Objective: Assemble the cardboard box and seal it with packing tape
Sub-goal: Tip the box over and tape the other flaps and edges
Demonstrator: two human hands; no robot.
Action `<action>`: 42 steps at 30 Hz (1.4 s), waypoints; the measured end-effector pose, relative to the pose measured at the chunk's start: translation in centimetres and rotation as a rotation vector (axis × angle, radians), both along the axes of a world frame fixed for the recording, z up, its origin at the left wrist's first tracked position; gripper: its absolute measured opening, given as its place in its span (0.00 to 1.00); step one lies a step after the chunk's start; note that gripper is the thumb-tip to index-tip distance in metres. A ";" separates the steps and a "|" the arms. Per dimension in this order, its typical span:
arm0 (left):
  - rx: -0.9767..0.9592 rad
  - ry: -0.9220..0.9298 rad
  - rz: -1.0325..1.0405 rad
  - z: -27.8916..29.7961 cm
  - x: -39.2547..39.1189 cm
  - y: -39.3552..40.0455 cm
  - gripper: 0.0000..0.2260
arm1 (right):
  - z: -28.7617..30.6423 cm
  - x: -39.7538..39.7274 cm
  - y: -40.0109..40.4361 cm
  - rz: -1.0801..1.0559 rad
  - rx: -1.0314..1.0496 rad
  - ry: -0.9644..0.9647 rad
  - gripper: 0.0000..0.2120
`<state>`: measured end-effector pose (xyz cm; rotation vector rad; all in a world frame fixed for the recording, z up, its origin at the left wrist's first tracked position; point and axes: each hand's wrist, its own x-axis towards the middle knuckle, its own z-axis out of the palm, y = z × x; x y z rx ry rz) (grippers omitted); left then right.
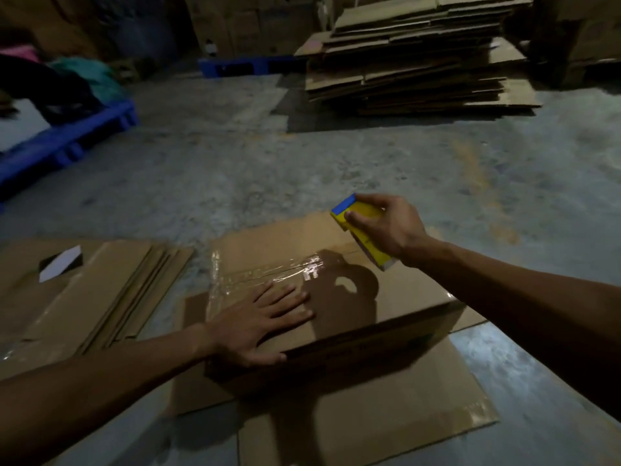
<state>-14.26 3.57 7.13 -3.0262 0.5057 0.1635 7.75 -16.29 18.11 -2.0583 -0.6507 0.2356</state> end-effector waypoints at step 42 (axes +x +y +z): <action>-0.667 -0.022 0.653 6.4 12.9 -5.3 0.16 | 3.9 3.1 -10.4 0.360 0.109 0.407 0.17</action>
